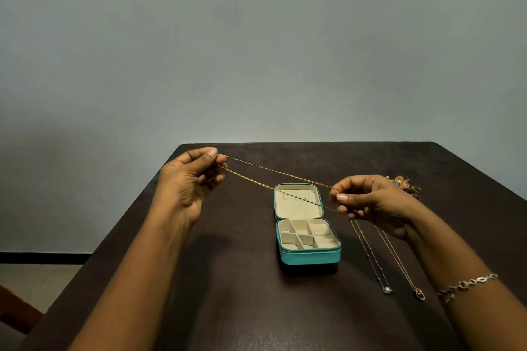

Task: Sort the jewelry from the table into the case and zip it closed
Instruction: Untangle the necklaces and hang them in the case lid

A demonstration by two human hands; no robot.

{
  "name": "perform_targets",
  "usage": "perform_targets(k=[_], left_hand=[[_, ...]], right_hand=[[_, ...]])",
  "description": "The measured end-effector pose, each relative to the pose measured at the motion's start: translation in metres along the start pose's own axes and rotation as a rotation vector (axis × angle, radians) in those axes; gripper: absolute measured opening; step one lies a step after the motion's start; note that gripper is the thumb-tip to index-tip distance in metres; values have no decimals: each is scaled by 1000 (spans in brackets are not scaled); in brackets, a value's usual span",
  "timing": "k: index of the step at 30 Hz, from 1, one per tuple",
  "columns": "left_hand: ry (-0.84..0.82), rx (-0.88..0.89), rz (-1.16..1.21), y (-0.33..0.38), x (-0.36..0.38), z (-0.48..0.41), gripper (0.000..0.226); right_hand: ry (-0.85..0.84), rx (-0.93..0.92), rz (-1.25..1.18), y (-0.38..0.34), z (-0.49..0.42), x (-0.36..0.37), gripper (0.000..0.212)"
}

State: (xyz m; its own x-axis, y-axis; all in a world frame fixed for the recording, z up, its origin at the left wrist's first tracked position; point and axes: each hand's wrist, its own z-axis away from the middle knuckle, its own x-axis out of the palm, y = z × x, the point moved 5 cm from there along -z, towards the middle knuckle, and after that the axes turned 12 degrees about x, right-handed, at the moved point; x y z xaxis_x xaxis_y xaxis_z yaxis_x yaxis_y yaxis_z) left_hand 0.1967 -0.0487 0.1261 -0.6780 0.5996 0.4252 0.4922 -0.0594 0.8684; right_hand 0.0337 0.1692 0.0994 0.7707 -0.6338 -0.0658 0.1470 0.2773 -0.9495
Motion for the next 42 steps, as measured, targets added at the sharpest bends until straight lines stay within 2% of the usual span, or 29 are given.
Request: perform_targets(k=[6, 15, 18, 21, 25, 30, 33, 36, 38, 42], left_hand=[[26, -123, 93, -7, -2, 1, 13], [28, -181, 86, -18, 8, 10, 13], [-79, -171, -76, -21, 20, 18, 14], [-243, -147, -253, -26, 35, 28, 15], [-409, -104, -440, -34, 48, 38, 7], [-546, -57, -468, -40, 57, 48, 10], [-602, -75, -447, -40, 60, 52, 13], [-652, -136, -452, -41, 62, 55, 6], [-668, -164, -507, -41, 61, 57, 13], [-577, -150, -502, -38, 59, 53, 24]], right_hand=[[-75, 39, -55, 5, 3, 2, 13], [-33, 76, -120, 12, 1, 5, 12], [-84, 62, -132, 10, 3, 16, 11], [-185, 68, -134, 5, 5, 27, 22], [-284, 58, -137, -2, 8, 39, 27], [-372, 20, -105, -7, 14, 50, 34], [-372, -6, -87, -8, 16, 53, 32], [-348, -4, -108, -7, 18, 52, 31], [-323, -7, -75, -6, 19, 52, 31], [-250, -27, 36, -3, 17, 48, 29]])
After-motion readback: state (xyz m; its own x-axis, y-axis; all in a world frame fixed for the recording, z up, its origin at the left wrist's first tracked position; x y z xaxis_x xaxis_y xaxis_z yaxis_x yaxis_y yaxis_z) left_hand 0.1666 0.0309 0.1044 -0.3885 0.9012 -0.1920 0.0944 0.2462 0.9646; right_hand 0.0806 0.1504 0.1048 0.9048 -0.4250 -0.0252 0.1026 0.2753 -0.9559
